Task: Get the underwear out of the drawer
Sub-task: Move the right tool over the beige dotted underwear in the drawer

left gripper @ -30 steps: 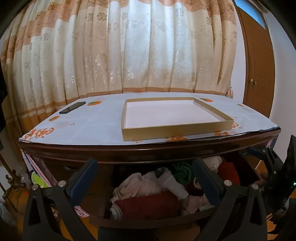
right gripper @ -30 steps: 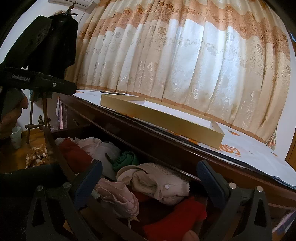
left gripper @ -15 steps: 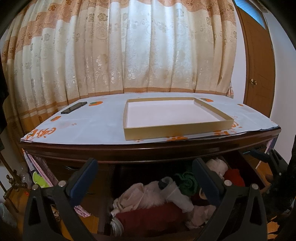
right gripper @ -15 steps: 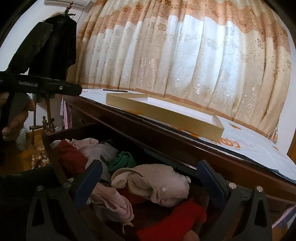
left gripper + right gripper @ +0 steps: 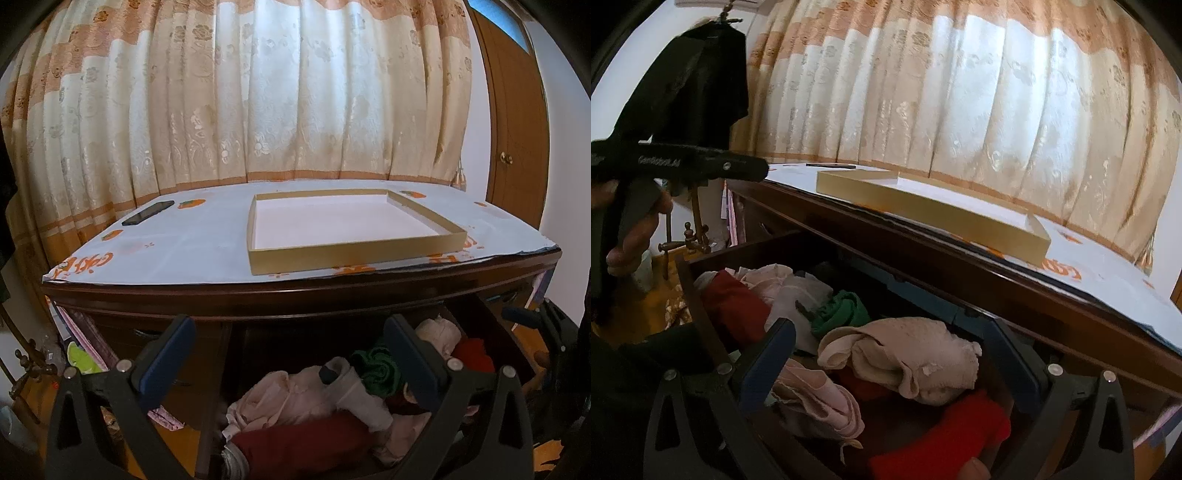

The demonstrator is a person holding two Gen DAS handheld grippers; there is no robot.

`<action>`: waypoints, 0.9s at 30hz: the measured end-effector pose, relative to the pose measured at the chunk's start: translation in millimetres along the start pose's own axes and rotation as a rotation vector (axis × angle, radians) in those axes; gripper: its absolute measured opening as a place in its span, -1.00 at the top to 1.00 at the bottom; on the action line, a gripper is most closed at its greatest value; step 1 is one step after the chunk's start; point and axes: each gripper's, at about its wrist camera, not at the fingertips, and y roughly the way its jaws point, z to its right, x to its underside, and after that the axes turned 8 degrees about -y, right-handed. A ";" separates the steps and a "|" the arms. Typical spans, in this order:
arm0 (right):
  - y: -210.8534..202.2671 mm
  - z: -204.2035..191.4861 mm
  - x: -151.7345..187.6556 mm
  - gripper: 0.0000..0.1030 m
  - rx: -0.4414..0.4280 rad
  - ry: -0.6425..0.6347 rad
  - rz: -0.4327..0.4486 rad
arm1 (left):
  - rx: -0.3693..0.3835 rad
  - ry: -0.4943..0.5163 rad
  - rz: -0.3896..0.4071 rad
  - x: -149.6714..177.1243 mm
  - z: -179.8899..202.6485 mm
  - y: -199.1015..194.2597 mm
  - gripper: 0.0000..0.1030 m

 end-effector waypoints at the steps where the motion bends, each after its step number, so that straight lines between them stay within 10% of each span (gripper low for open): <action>1: 0.0 0.9 0.4 -0.99 -0.003 0.005 -0.003 | 0.000 0.002 -0.003 0.4 0.0 0.2 -1.00; 27: 28.8 29.2 7.1 -0.99 -0.129 0.141 -0.232 | 0.028 0.091 -0.131 6.2 18.3 28.1 -1.00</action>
